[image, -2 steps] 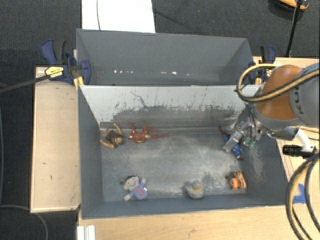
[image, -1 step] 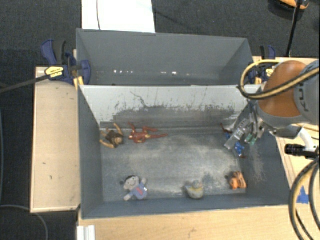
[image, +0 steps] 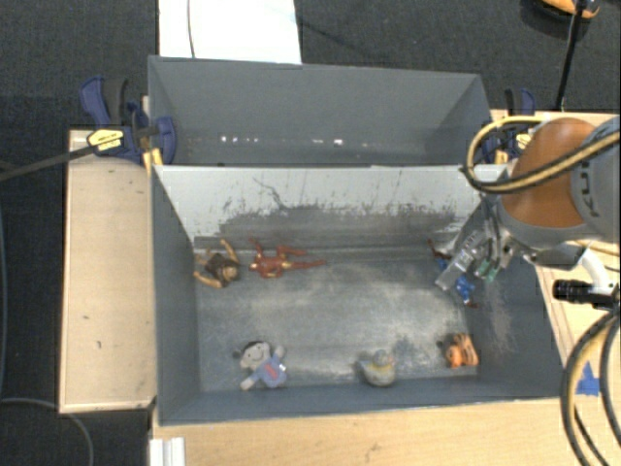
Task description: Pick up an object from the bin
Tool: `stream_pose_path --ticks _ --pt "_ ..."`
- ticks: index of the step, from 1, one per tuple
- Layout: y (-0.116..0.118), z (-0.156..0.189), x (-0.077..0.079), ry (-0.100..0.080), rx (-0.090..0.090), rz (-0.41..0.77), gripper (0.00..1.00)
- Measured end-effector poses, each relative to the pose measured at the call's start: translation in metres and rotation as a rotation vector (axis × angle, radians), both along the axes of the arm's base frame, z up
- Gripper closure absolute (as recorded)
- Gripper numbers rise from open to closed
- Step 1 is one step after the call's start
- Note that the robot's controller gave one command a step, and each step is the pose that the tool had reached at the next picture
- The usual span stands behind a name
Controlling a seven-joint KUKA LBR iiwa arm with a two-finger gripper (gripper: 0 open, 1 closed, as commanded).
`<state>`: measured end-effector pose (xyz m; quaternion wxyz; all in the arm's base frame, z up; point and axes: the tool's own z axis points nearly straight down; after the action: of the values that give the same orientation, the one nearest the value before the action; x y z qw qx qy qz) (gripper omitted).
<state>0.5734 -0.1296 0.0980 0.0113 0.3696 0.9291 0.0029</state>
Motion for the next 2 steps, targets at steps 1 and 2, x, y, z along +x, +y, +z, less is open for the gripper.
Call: stream_pose_path --ticks 1,2 --pt "0.009 0.023 0.001 -0.001 0.000 -0.010 1.00" --pt "0.014 0.053 -0.001 -0.003 0.000 -0.016 1.00"
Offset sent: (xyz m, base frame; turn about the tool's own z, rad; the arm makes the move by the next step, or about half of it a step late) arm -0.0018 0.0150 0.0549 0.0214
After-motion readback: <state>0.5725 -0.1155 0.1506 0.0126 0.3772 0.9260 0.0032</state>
